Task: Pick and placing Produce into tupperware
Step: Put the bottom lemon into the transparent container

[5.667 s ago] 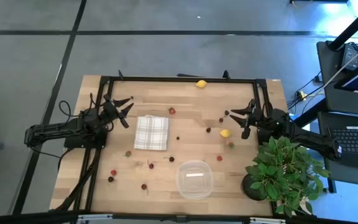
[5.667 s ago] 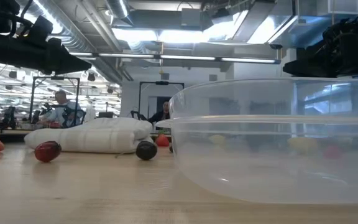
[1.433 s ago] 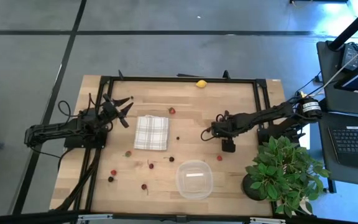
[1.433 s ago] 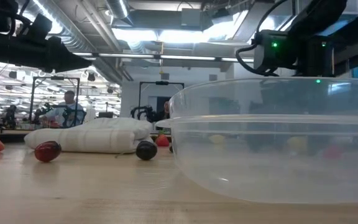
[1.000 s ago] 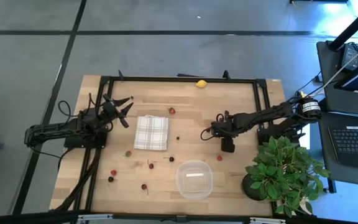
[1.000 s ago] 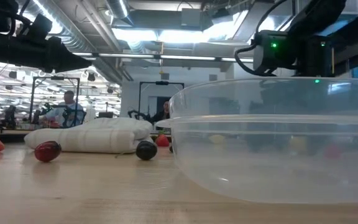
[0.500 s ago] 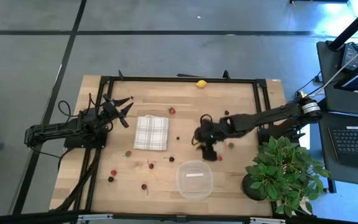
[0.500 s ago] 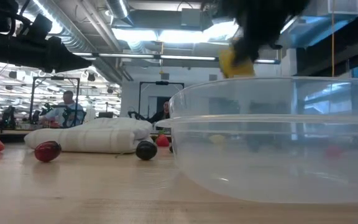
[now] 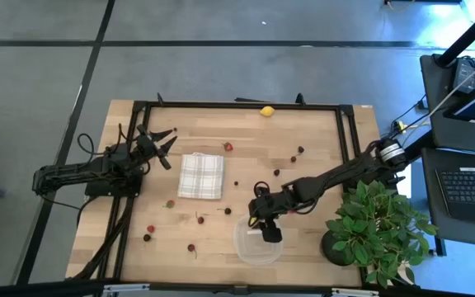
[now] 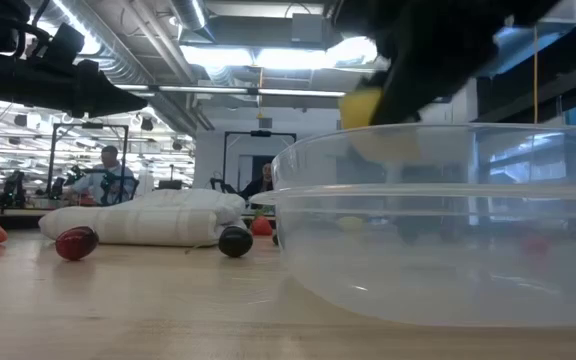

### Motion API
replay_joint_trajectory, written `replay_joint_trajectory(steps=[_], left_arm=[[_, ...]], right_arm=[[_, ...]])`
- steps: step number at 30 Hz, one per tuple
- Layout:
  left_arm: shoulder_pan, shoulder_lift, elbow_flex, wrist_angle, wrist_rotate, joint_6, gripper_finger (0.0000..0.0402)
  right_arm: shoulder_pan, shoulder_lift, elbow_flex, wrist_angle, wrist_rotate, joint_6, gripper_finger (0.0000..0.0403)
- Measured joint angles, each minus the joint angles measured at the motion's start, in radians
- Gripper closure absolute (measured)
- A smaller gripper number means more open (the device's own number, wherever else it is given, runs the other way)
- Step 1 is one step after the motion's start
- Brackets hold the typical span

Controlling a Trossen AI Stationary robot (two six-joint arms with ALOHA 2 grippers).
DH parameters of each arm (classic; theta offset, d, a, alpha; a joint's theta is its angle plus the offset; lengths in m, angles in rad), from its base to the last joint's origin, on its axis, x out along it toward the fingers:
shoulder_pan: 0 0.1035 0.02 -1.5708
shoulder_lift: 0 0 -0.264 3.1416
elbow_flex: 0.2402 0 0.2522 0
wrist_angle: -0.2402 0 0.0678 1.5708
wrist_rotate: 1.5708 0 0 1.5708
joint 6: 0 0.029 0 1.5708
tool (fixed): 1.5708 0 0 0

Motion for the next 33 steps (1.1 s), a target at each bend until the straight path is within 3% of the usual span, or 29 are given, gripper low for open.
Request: replay_joint_trajectory(steps=[23,33], left_arm=[[0.0,0.0,0.0,-0.017,0.0,-0.004,0.0276],[0.0,0.0,0.0,-0.017,0.0,-0.004,0.0276]], right_arm=[[0.06,0.109,0.0,-0.027,-0.028,0.14,0.019],[0.06,0.109,0.0,-0.027,-0.029,0.152,0.0165]])
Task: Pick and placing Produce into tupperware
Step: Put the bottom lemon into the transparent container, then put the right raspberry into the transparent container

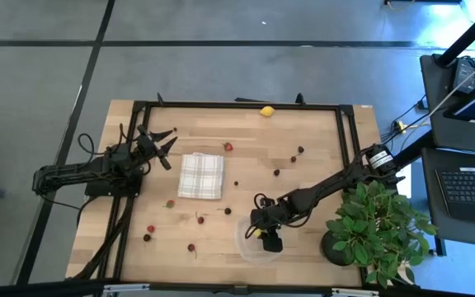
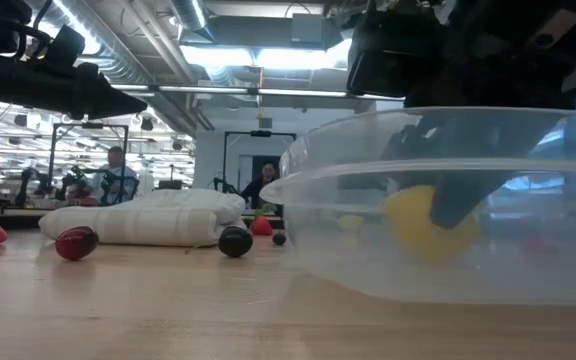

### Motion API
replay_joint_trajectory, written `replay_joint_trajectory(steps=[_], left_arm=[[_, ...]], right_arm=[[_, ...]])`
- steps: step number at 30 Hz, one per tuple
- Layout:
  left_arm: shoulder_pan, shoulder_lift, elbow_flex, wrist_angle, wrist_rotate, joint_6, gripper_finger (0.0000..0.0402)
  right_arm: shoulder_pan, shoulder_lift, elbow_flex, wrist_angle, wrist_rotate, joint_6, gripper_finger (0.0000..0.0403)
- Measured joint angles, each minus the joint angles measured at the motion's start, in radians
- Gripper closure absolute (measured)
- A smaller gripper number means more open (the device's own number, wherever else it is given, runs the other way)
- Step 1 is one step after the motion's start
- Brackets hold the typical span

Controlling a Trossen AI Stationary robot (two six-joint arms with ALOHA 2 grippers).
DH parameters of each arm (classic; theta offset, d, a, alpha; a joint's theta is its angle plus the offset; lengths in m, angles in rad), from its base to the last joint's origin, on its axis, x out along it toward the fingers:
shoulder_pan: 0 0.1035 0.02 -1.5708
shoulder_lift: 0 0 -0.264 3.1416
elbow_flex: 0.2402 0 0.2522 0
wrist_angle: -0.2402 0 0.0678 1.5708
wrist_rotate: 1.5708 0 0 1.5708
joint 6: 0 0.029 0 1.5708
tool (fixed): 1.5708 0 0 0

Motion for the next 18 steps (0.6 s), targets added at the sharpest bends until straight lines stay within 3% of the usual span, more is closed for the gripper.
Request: replay_joint_trajectory(steps=[11,15,18], left_arm=[[0.0,0.0,0.0,0.0,0.0,0.0,0.0276],[0.0,0.0,0.0,0.0,0.0,0.0,0.0276],[0.0,0.0,0.0,0.0,0.0,0.0,0.0276]], right_arm=[[0.002,-0.051,0.043,-0.042,-0.001,0.002,0.0163],[0.003,-0.083,0.133,-0.266,0.011,-0.022,0.0162],[0.004,-0.103,0.198,-0.523,0.096,0.016,0.0162]])
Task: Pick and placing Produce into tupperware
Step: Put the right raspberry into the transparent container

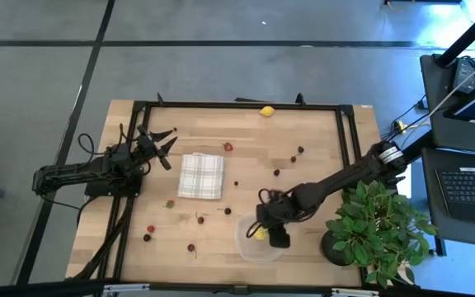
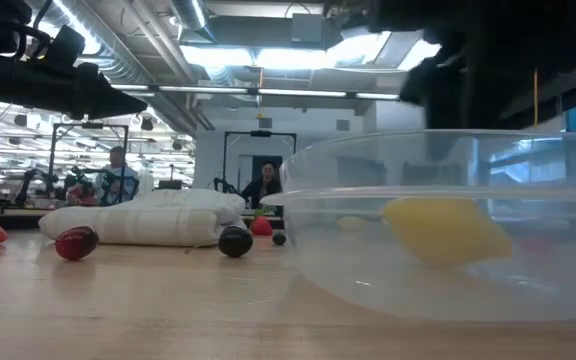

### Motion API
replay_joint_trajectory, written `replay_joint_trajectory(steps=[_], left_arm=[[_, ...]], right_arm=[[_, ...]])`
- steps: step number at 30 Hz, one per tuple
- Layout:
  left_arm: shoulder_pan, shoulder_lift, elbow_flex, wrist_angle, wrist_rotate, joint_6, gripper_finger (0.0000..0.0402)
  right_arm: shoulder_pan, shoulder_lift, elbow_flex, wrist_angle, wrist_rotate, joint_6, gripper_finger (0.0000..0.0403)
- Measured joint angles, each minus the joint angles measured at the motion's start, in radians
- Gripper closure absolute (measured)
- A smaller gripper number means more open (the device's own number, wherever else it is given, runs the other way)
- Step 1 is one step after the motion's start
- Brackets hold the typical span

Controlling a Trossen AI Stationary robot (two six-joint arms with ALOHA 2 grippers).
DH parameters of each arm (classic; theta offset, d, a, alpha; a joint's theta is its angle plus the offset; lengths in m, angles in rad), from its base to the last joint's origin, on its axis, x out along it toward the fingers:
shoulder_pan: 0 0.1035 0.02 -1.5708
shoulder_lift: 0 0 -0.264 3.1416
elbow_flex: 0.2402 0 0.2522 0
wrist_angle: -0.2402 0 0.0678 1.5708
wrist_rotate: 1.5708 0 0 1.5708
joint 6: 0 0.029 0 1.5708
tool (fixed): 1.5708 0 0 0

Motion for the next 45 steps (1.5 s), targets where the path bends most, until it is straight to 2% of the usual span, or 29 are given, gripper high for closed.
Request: replay_joint_trajectory(steps=[4,8,13,18,22,35,39,45], left_arm=[[0.0,0.0,0.0,0.0,0.0,0.0,0.0276],[0.0,0.0,0.0,0.0,0.0,-0.001,0.0276],[0.0,0.0,0.0,0.0,0.0,-0.001,0.0276],[0.0,0.0,0.0,0.0,0.0,-0.002,0.0276],[0.0,0.0,0.0,0.0,0.0,-0.001,0.0276],[0.0,0.0,0.0,0.0,0.0,-0.001,0.0276],[0.0,0.0,0.0,0.0,0.0,-0.001,0.0276],[0.0,0.0,0.0,0.0,0.0,0.0,0.0276]], right_arm=[[-0.001,-0.037,0.028,-0.25,0.059,0.12,0.0162],[0.012,-0.086,-0.026,-0.321,0.086,0.203,0.0162],[0.012,-0.143,-0.163,-0.254,0.091,0.255,0.0162],[0.012,-0.162,-0.295,-0.034,0.091,0.195,0.0162],[0.011,-0.153,-0.368,0.022,0.092,0.195,0.0162],[0.011,-0.153,-0.483,0.209,0.092,0.217,0.0164],[0.011,-0.154,-0.501,0.218,0.094,0.222,0.0191],[0.009,-0.156,-0.507,0.225,0.095,0.221,0.0265]])
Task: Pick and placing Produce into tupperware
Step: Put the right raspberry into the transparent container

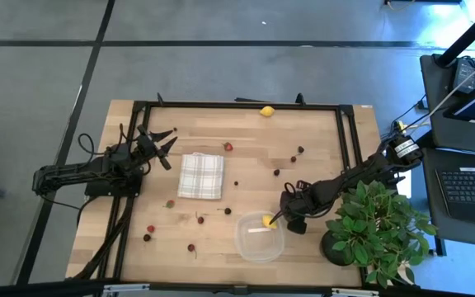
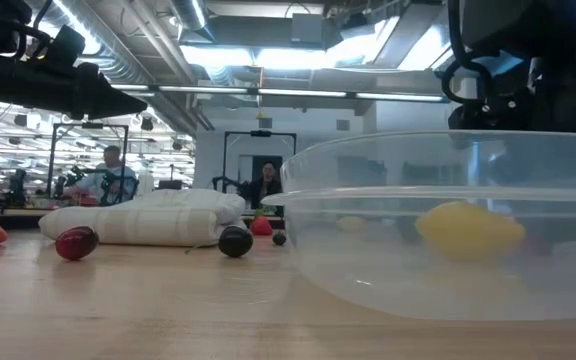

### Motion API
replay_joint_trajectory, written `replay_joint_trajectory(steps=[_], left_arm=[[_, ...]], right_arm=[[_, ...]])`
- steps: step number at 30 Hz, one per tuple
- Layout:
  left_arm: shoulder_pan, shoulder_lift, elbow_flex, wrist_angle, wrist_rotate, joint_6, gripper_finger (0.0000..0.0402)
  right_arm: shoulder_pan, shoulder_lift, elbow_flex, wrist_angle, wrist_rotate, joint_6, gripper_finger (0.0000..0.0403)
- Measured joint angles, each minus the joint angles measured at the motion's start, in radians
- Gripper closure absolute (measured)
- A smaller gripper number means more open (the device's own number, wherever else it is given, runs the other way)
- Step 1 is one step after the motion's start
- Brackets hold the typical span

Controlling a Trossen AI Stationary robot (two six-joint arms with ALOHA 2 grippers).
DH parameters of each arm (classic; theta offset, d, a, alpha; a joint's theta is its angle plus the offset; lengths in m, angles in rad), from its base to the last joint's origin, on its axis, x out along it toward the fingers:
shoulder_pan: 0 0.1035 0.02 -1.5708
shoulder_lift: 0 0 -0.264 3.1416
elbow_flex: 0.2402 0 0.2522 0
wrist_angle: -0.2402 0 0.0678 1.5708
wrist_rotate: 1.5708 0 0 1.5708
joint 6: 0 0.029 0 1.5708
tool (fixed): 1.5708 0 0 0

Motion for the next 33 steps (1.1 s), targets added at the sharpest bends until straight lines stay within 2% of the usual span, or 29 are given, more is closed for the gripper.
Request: replay_joint_trajectory(steps=[4,12,19,23,28,33], left_arm=[[0.0,0.0,0.0,0.0,0.0,0.0,0.0276],[0.0,0.0,0.0,0.0,0.0,0.0,0.0276],[0.0,0.0,0.0,0.0,0.0,0.0,0.0276],[0.0,0.0,0.0,0.0,0.0,0.0,0.0276],[0.0,0.0,0.0,0.0,0.0,0.0,0.0276],[0.0,0.0,0.0,0.0,0.0,0.0,0.0276]], right_arm=[[0.0,0.0,0.0,0.0,-0.001,-0.001,0.0308],[0.0,0.005,0.026,-0.022,-0.008,-0.001,0.0309],[-0.02,0.005,0.208,-0.243,-0.003,-0.042,0.0309],[-0.034,0.004,0.336,-0.293,0.025,-0.109,0.0309],[-0.043,0.003,0.451,-0.195,0.029,-0.248,0.0308],[-0.043,0.009,0.457,0.031,-0.017,-0.382,0.0307]])
